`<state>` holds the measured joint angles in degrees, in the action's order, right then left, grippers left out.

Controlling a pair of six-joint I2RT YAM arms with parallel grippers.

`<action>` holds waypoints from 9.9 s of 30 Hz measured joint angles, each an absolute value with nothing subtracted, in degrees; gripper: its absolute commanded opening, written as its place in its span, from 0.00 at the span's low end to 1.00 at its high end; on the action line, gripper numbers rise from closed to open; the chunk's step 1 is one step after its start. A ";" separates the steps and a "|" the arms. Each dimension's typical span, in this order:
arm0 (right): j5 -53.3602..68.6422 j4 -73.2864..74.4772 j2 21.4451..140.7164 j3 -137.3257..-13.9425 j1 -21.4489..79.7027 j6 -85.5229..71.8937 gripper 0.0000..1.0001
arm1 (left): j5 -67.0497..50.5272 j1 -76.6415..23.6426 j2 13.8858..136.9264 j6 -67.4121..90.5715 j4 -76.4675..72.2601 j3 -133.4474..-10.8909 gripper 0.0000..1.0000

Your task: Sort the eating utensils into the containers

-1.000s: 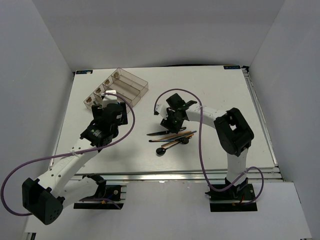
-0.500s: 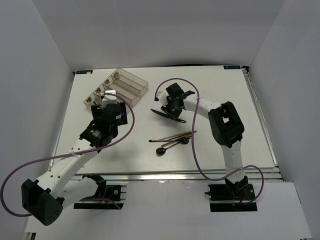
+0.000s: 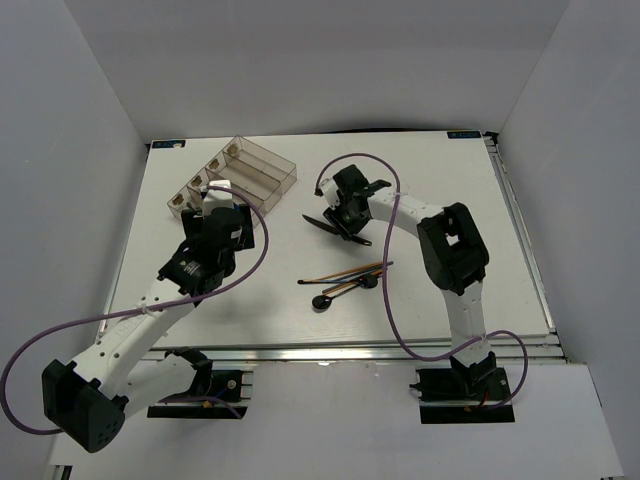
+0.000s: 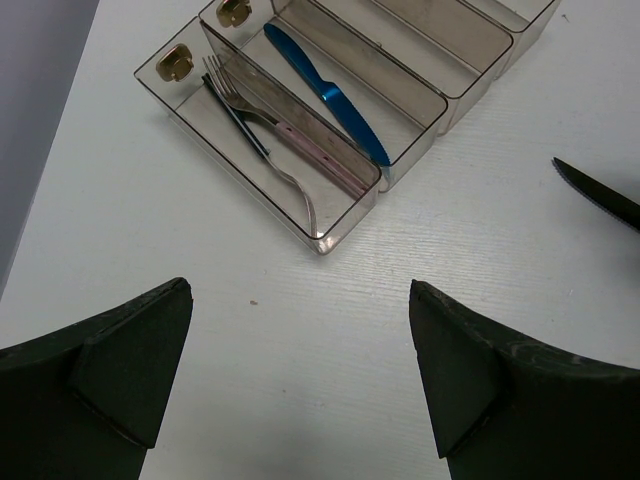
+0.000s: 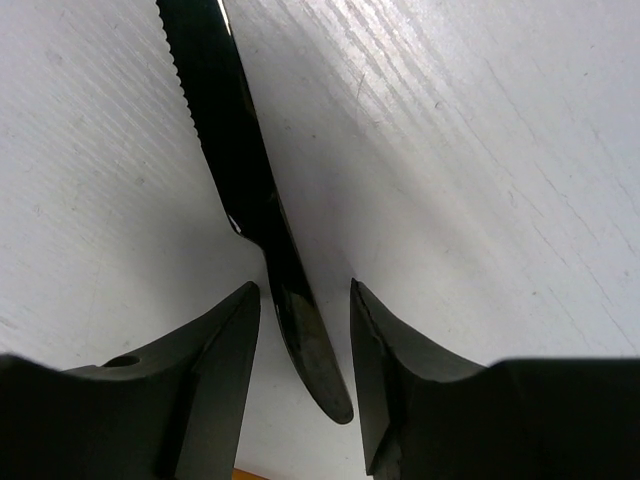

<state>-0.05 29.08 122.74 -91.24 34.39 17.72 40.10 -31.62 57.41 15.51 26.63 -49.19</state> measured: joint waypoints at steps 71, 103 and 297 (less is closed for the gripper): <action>8.82 22.59 104.49 -74.83 32.95 0.01 0.00 | 10.31 -31.62 67.22 51.42 -11.77 -33.26 0.98; 24.05 20.36 89.67 -71.29 36.97 -4.89 0.00 | -4.01 -32.49 85.21 63.83 -33.21 -37.54 0.04; 4.23 29.45 106.52 -71.26 47.64 11.77 0.28 | -15.75 -4.25 50.06 23.99 16.86 -37.63 0.98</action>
<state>4.23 29.45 106.52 -71.26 47.64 11.77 -15.75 -4.25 50.06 23.99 16.86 -37.63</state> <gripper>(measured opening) 0.278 0.981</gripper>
